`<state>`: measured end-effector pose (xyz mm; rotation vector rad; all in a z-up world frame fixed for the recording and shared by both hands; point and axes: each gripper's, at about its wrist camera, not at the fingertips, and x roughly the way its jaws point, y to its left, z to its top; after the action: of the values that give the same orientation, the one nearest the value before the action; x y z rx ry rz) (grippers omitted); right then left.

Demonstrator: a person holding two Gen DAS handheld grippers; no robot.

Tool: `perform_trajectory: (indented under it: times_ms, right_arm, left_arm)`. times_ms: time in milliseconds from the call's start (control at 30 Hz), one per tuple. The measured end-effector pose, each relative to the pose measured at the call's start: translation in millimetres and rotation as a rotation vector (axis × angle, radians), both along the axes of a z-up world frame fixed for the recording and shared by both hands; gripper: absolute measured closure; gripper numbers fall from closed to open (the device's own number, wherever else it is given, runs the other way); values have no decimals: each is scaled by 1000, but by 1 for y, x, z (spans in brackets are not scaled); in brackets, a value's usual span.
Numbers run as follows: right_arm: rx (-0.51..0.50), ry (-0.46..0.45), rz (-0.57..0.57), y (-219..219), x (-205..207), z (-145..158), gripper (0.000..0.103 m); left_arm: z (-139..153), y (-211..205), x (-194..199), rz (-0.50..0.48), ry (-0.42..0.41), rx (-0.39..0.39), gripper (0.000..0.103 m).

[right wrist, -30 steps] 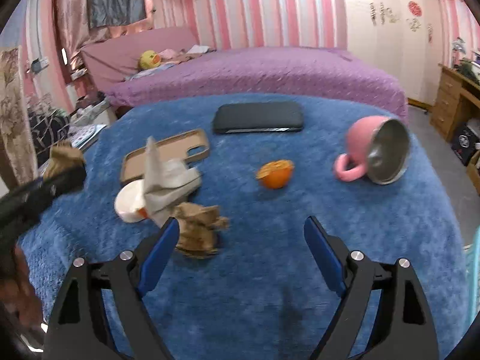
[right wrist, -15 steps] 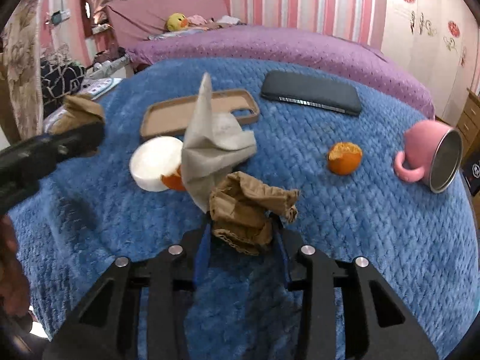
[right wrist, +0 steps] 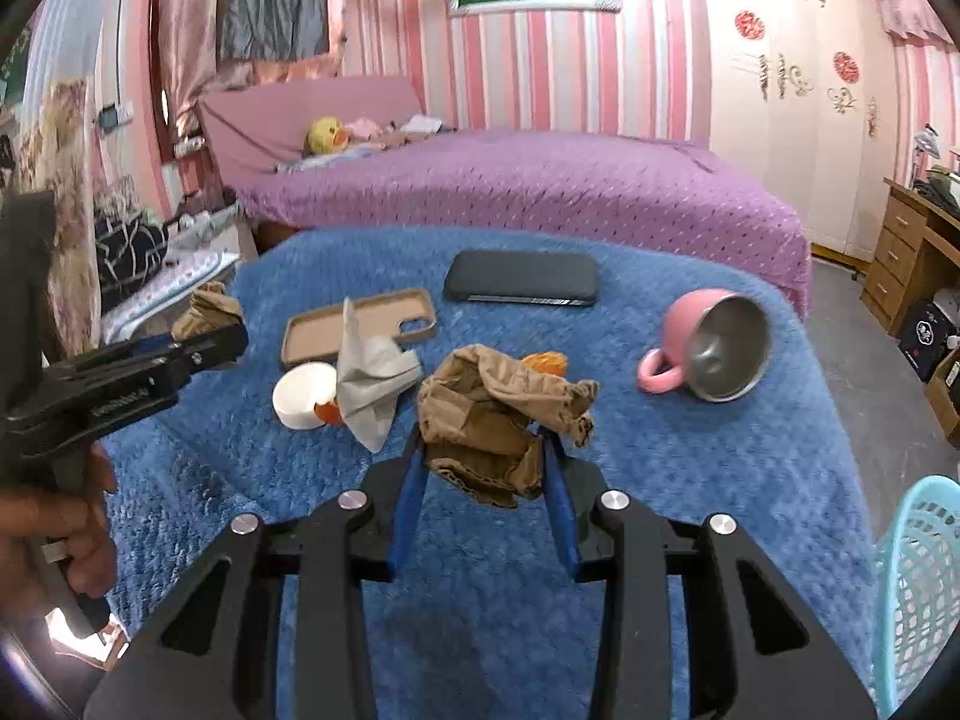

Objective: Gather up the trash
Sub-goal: 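Grasp a crumpled brown piece with the right tool while the left tool grasps another, then carry the brown piece over the wastebasket with the right tool while the left tool carries its piece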

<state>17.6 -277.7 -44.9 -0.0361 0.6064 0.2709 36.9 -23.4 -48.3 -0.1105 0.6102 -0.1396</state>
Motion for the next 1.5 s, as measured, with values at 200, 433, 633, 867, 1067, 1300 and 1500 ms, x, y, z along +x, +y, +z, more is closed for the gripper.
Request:
perform_trajectory:
  times_ms: [200,433,633,867,1067,1300,1500]
  right_arm:
    - [20,-28,-4,-20,-13,9,66]
    - [33,-42,-13,-38,-20,14,66]
    - [49,-48,-28,-51,-24,17,66]
    - [52,-53,-44,-68,-28,19,66]
    - [47,-57,-74,-84,-30,19,66]
    - [47,-50,-96,-97,-32,17,66]
    - [54,-51,-106,-103,-34,18,66]
  left_arm:
    - [6,-17,-2,-28,-12,-19,60]
    - [12,-30,-4,-40,-24,-19,60]
    - [14,-36,-4,-44,-33,-17,60]
    - [16,-60,-7,-90,-40,-11,60]
    - [20,-87,-13,-143,-50,-19,60]
    - [24,-110,-17,-197,-76,-19,60]
    - [24,-121,-19,-206,-78,-16,60]
